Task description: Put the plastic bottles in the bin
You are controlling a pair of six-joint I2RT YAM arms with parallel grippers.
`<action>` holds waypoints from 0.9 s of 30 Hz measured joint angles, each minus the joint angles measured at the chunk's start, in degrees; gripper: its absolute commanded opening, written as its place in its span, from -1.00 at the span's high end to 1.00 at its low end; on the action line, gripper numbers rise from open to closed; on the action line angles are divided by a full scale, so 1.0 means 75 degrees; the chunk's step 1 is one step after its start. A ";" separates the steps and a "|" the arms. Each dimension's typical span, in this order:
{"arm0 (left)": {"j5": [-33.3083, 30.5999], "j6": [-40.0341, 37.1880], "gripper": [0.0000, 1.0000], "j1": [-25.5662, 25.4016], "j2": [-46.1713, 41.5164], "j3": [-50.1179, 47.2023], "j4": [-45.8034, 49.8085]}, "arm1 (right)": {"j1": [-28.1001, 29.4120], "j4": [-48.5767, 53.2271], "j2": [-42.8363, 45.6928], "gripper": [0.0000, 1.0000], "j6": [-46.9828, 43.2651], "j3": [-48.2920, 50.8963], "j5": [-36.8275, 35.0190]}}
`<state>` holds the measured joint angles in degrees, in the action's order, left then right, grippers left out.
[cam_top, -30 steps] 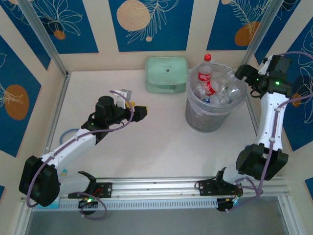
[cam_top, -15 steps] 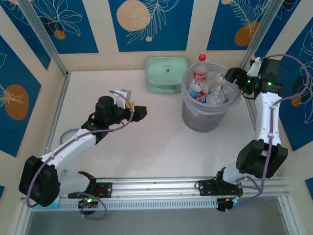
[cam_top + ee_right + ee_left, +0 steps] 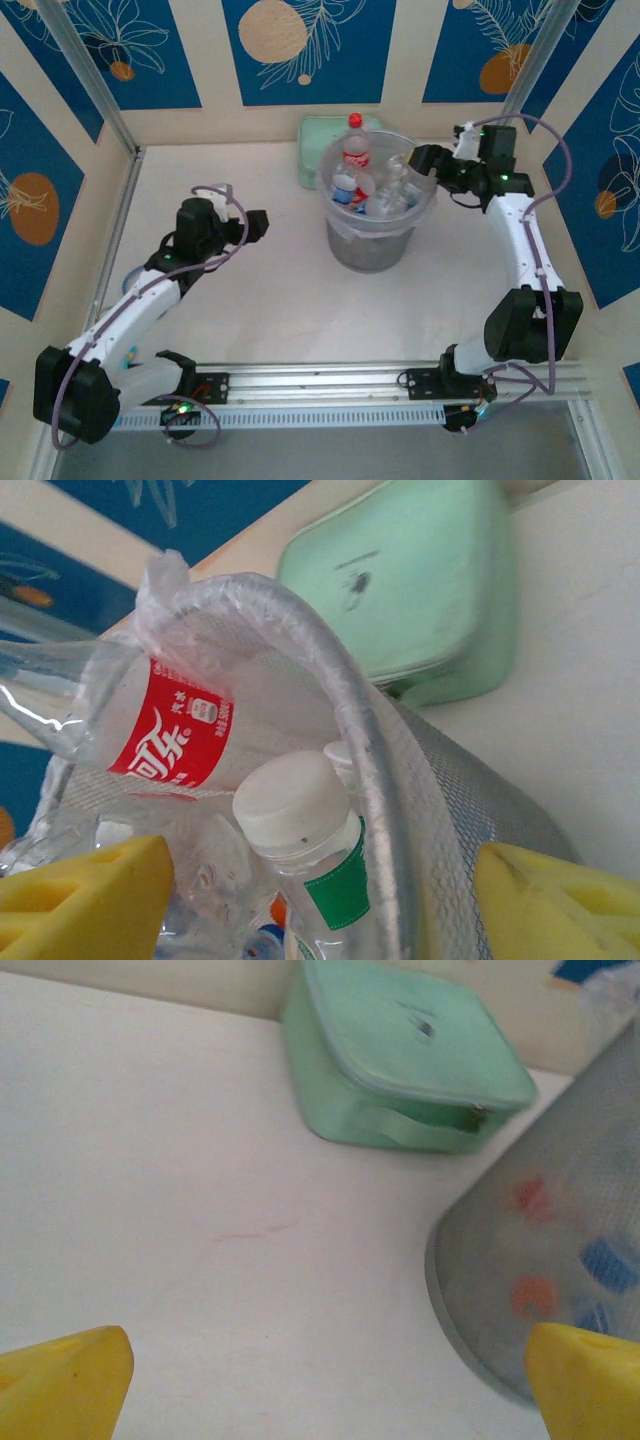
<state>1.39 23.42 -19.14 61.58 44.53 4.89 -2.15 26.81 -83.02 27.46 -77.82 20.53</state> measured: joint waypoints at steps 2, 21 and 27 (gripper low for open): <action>-0.0125 -0.0058 -0.99 0.0321 -0.0189 -0.0050 0.0128 | 0.0530 -0.0455 0.0038 -0.60 0.0425 0.0224 -0.0082; -0.3337 -0.1495 -0.99 0.1352 0.0300 -0.1868 -0.1174 | 0.0128 -0.1288 0.1853 -0.98 0.0035 0.2588 -0.4438; -0.3777 -0.1833 -0.99 0.1416 0.1804 -0.1888 -0.2483 | 0.0239 -0.3147 0.1262 -0.98 -0.1160 0.4406 -0.5059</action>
<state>-26.94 9.67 -8.51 75.11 30.37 -13.74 -0.36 3.20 -73.56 18.76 -44.77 -17.41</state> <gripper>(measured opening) 0.997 0.990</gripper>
